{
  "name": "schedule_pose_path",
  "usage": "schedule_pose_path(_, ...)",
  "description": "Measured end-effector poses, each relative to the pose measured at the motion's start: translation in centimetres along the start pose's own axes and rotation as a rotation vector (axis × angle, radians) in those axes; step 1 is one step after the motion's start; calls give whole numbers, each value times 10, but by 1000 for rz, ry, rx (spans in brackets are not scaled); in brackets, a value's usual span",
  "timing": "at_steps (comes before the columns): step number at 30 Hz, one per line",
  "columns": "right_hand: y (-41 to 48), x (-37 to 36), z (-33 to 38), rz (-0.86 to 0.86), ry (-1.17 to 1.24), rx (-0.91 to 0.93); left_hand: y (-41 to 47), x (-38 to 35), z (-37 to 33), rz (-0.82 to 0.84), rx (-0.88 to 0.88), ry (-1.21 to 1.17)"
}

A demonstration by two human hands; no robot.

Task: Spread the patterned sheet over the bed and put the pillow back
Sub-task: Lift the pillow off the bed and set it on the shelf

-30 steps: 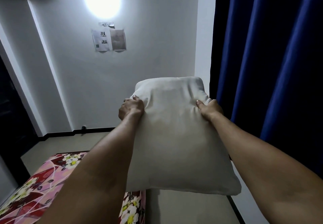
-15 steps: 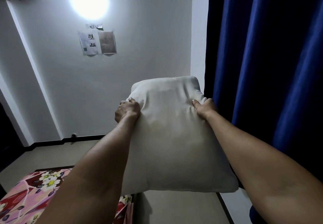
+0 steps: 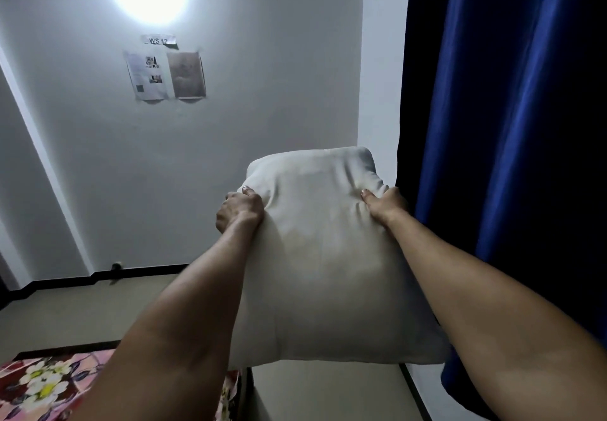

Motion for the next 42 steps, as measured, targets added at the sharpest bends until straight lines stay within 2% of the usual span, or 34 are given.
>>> schedule_pose_path(9,103,-54,40,-56,12,-49,132,-48,-45,27,-51,-6)
schedule_pose_path(22,228,-116,64,-62,-28,-109,262,-136,-86,78,-58,-5)
schedule_pose_path(42,533,-205,118,-13,-36,-75,498,-305,-211,64,-42,-16)
Point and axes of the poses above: each hand's wrist, its own y-axis towards the middle knuckle, its own x-axis out of the back of the hand, z = x × y, the point moved 6 cm from there along y, towards the middle knuckle, and after that the axes turned 4 degrees about -x, right-handed, at the moved point
